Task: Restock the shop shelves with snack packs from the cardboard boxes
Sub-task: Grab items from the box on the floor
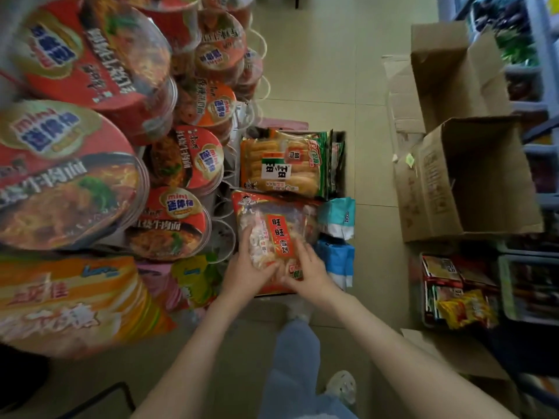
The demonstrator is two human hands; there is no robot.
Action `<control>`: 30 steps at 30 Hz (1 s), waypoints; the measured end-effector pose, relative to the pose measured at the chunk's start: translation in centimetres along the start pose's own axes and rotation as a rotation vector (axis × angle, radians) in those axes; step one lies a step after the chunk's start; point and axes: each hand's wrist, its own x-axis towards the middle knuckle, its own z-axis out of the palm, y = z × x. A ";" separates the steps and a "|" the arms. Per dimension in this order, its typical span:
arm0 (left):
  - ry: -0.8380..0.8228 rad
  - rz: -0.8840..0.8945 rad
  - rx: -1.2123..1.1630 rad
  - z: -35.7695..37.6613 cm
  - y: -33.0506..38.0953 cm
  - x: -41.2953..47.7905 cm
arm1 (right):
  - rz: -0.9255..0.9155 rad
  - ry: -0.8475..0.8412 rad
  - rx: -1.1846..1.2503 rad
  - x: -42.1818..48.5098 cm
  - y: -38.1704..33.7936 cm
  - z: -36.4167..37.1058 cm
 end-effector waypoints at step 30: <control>-0.636 1.291 -0.036 30.2 38.6 -35.1 | -0.191 1.492 0.206 -55.9 23.1 -25.3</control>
